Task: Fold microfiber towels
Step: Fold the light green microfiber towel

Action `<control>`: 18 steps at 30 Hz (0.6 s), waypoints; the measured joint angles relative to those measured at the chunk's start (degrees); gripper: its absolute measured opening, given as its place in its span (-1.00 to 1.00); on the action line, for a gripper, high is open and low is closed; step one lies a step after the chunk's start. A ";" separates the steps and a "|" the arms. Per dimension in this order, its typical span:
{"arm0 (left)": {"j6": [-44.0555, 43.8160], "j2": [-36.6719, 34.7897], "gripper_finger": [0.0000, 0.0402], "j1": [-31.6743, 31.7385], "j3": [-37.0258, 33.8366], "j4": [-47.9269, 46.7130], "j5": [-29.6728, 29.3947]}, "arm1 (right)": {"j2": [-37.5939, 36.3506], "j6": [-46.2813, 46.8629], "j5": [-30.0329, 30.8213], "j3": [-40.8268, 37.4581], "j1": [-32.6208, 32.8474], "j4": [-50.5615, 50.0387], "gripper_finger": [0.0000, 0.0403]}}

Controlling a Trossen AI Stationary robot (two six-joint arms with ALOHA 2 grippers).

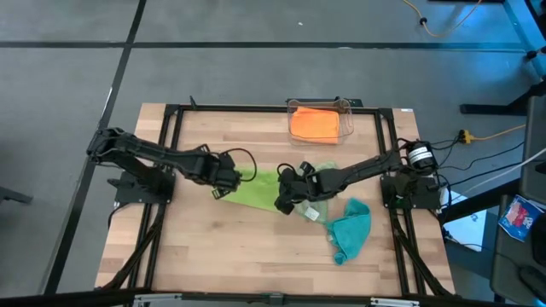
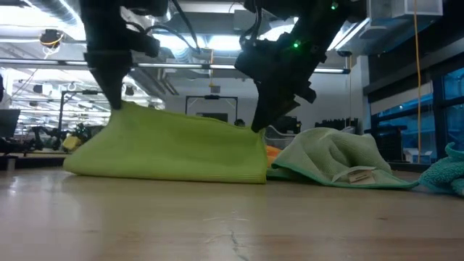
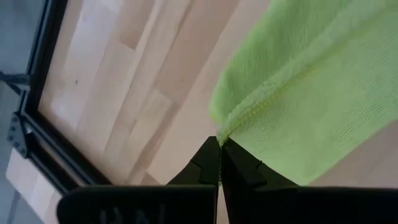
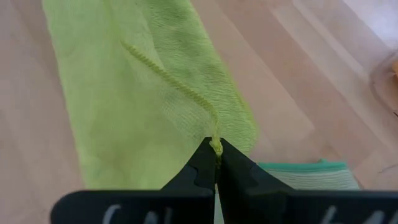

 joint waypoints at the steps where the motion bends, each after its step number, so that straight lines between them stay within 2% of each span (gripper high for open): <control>1: 0.47 0.00 -1.00 0.54 0.00 0.76 0.01 | 0.00 0.02 0.00 0.00 -0.19 -0.08 -0.98; 10: 1.94 0.11 -0.97 4.39 -2.12 3.44 -0.50 | 0.00 0.07 -0.57 0.00 -0.59 -0.17 -0.91; 13: 1.93 0.11 -0.87 6.65 -5.35 3.89 -0.45 | 0.00 1.10 -0.67 0.00 -0.81 -0.19 -0.82; 18: 2.41 0.15 -0.60 9.88 -10.71 6.85 -0.86 | 0.00 1.73 -0.68 0.00 -1.29 -1.54 -0.65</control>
